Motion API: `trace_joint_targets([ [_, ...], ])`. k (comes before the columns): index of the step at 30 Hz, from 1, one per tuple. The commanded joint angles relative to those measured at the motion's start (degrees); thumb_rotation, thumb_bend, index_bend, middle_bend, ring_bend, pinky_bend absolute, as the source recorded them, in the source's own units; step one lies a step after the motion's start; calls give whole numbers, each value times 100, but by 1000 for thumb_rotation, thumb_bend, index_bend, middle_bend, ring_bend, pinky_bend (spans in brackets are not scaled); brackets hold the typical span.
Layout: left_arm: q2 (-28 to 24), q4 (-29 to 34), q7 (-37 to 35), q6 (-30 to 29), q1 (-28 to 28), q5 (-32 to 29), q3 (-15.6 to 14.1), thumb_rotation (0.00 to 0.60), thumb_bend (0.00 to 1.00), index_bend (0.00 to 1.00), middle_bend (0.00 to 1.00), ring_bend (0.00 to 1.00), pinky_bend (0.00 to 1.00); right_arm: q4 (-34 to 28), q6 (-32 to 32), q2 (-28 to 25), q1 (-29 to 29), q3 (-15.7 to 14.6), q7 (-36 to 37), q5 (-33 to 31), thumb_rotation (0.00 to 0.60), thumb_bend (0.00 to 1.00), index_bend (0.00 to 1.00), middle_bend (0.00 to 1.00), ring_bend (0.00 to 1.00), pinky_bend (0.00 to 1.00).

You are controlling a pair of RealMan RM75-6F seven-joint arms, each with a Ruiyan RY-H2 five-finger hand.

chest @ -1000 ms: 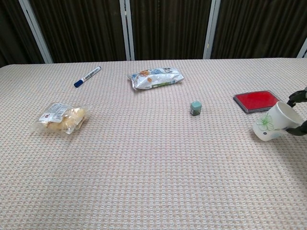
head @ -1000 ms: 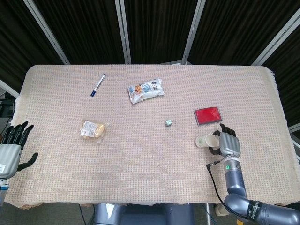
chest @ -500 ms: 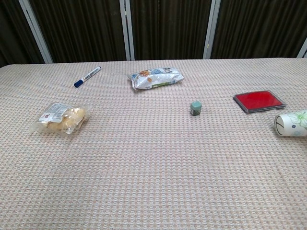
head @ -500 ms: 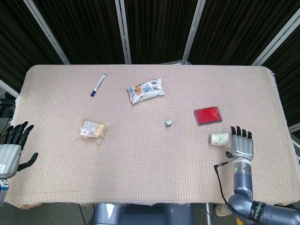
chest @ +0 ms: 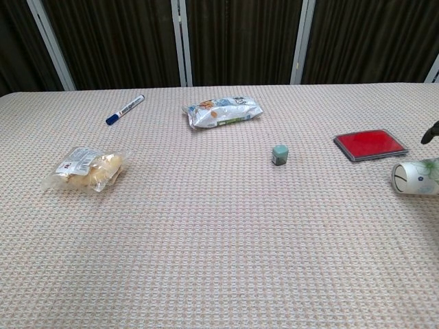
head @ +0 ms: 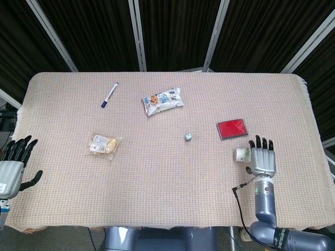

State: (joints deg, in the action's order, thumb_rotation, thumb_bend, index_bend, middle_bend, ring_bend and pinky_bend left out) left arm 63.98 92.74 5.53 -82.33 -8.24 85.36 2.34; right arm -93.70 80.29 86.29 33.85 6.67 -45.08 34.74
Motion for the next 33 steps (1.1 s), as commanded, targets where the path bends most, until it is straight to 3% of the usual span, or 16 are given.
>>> trace_joint_targets([
  [1,-2,-2,-15,0,0,4,-1,600,265,0,0,0,0,306,125,379,43,-106,-281,194,600,96,210,0,0,0],
  [12,-16,-24,-81,16,-9,26,-11,600,265,0,0,0,0,895,194,838,13,-92,-593,444,600,151,273,0,0,0],
  [24,-33,-2,-121,31,-9,7,-10,600,265,0,0,0,0,1671,82,991,-185,-80,-434,879,600,184,427,27,0,0],
  [33,-23,9,-79,26,-7,-9,-4,600,265,0,0,0,0,1194,120,843,-263,239,51,1322,600,184,442,36,0,0],
])
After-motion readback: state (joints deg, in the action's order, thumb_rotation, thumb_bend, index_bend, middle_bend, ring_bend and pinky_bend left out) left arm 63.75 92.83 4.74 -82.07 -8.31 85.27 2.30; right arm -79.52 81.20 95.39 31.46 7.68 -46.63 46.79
